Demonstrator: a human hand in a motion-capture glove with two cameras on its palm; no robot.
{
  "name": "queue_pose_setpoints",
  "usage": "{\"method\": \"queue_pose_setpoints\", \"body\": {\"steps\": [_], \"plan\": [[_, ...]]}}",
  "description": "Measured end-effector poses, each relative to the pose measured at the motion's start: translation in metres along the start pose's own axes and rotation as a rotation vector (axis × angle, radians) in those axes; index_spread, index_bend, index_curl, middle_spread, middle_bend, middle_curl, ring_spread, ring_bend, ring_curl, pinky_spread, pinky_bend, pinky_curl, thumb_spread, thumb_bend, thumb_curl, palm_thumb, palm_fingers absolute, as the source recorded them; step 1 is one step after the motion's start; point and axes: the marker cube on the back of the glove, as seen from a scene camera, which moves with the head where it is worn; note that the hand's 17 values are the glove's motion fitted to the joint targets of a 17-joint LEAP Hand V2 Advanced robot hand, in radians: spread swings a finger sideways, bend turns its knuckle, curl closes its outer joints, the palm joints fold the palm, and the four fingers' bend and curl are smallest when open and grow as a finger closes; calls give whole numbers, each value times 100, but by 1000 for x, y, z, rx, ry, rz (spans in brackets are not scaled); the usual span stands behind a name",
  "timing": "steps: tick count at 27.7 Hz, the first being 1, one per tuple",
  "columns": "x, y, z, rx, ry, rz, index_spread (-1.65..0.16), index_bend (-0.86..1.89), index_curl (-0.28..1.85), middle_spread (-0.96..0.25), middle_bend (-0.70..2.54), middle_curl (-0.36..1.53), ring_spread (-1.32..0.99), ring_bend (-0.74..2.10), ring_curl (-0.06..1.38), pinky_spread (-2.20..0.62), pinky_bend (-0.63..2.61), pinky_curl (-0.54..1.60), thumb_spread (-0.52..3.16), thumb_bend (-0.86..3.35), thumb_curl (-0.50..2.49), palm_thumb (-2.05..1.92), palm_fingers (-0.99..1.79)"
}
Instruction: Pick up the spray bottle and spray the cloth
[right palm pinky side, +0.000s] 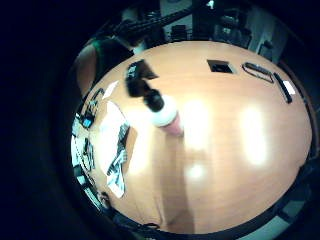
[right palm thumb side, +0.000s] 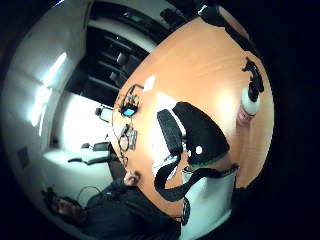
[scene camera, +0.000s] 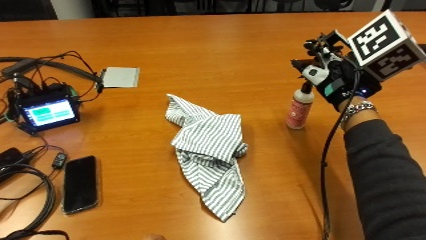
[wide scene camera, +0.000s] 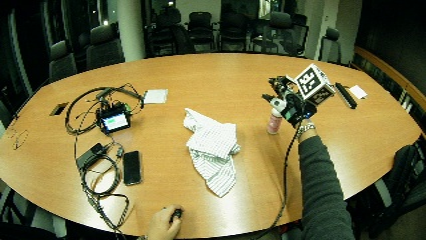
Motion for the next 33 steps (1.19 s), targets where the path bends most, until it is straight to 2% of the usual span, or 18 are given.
{"method": "queue_pose_setpoints", "body": {"steps": [9, 13, 14, 26, 33], "plan": [[60, 8, 33, 51, -254, 261, -34, 4, 21, -6, 22, 34, -8, 44, 32, 21, 33, 33, 119, -3, 25, 50, 62], [66, 8, 40, 150, -398, 307, -28, 13, 23, -8, 32, 38, -8, 42, 32, 22, 24, 30, 116, -3, 24, 47, 69], [67, 7, 40, 161, -427, 310, -29, 24, 27, -11, 40, 41, -8, 40, 32, 22, 16, 28, 116, -3, 24, 47, 82], [41, -3, 56, 224, -397, 211, -28, 22, 35, -18, 40, 43, -14, 41, 35, 15, 12, 25, 112, 4, 29, 64, 99], [32, -10, 54, 295, -393, 104, -28, 26, 40, -22, 41, 45, -17, 39, 37, 6, 14, 24, 124, 11, 32, 79, 110]]}}
